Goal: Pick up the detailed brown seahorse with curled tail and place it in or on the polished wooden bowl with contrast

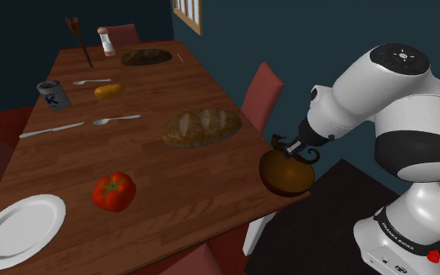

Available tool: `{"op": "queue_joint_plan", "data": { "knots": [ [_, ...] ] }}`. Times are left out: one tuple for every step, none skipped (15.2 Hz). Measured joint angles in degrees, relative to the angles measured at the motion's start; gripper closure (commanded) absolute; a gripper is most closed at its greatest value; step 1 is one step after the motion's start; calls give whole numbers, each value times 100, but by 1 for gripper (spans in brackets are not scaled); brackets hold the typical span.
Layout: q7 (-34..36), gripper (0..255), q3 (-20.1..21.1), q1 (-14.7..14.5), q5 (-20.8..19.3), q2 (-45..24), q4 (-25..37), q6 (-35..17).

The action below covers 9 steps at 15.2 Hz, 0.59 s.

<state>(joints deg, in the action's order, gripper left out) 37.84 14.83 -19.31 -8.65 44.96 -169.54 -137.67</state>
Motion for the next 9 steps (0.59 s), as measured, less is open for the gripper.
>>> {"op": "queue_joint_plan", "data": {
  "knots": [
    [23, 255, 16, 32, -23, -78, -42, -120],
    [74, 255, 55, 40, -31, -137, -96, -229],
    [104, 255, 77, 54, -43, -181, -145, -322],
    [127, 255, 95, 86, -66, -250, -179, -427],
    [167, 255, 127, 108, -83, -316, -220, -533],
    [203, 255, 156, 140, -108, -390, -261, -649],
    [248, 255, 194, 180, -136, -485, -293, -774],
    [286, 255, 226, 207, -158, -547, -335, -881],
    [341, 255, 277, 269, -201, -676, -355, -1030]
  ]
}}
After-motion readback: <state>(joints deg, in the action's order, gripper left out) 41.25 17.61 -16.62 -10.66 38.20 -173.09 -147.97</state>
